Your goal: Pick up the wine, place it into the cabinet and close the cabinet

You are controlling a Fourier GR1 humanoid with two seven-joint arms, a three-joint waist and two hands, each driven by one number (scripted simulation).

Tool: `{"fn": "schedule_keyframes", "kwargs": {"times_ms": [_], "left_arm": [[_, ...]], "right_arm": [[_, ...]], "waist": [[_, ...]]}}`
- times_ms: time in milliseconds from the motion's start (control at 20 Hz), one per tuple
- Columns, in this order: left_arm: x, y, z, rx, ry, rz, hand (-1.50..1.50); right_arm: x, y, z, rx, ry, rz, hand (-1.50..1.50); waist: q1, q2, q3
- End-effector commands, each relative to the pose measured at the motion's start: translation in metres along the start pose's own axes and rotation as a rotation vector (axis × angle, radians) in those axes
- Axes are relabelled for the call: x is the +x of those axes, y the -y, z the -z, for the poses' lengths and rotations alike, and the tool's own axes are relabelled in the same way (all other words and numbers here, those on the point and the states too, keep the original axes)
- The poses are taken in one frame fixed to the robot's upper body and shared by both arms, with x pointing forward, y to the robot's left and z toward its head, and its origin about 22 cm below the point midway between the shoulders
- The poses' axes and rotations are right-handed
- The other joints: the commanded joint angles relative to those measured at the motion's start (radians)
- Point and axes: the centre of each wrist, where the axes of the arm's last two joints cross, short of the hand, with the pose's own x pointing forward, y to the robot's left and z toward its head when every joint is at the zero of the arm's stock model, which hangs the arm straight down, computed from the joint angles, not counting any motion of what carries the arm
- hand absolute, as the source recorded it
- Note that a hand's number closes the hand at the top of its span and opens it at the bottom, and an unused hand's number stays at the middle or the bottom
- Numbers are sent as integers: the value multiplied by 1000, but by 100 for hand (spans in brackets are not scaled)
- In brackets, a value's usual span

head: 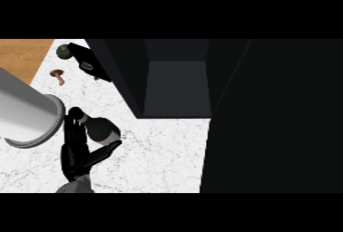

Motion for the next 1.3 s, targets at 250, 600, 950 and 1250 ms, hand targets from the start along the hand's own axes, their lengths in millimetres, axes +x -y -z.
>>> {"fn": "schedule_keyframes", "kwargs": {"times_ms": [250,600,950,1250], "left_arm": [[-26,11,1,-15,9,-34,-150],[-23,27,28,-79,11,-125,150],[-23,32,29,-164,40,-32,150],[-11,-42,20,-466,-12,74,150]], "right_arm": [[19,-11,-15,23,66,44,-150],[15,0,-23,45,29,40,-150],[20,3,-32,7,38,42,-150],[17,-2,-23,15,35,32,-150]], "waist": [[1,0,0],[-10,2,0],[-7,0,0],[-2,-4,1]]}}
